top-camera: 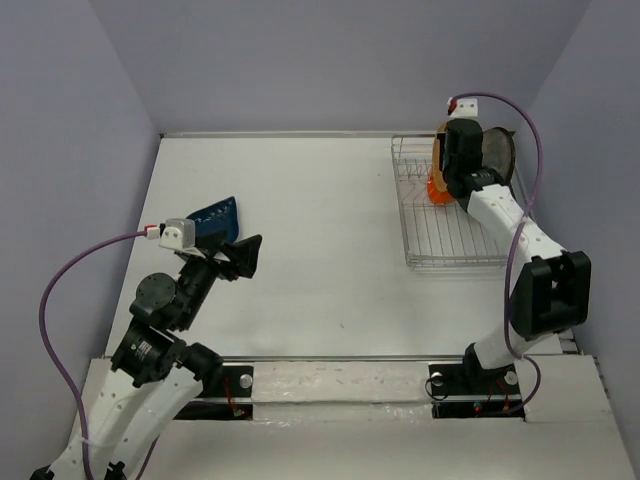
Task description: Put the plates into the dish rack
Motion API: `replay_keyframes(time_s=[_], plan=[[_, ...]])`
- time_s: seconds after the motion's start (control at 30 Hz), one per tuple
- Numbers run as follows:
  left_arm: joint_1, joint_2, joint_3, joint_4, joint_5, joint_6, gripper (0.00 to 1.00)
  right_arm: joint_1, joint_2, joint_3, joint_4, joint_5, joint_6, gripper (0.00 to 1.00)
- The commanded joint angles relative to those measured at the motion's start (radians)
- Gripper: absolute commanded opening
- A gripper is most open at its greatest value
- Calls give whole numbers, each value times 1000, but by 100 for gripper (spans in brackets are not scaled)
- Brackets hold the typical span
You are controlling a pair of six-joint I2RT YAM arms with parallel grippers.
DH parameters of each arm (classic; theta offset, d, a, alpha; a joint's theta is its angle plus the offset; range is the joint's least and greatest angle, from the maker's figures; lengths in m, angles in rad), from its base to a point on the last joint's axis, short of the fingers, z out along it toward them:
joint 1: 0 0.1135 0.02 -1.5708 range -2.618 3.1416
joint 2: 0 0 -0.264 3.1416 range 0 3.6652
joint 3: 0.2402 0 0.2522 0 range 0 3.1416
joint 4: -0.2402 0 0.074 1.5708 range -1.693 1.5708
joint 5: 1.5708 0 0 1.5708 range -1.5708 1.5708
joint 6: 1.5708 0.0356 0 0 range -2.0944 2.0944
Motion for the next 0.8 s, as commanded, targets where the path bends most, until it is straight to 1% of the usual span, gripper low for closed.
replay_keyframes(time_s=[0.0,0.17,0.57,0.6,0.77], plan=[[-4,13,-8,51,13,21,99,1,-102,28,106,44,15,7],[-4,16,-7,52,17,20,99,1,-121,14,109,21,18,7],[-4,22,-6,52,17,23,99,1,-59,-75,123,-36,72,7],[-2,22,-6,52,17,21,99,1,-52,-86,125,-42,102,7],[-4,22,-7,52,17,21,99,1,-36,-118,128,-80,133,7]])
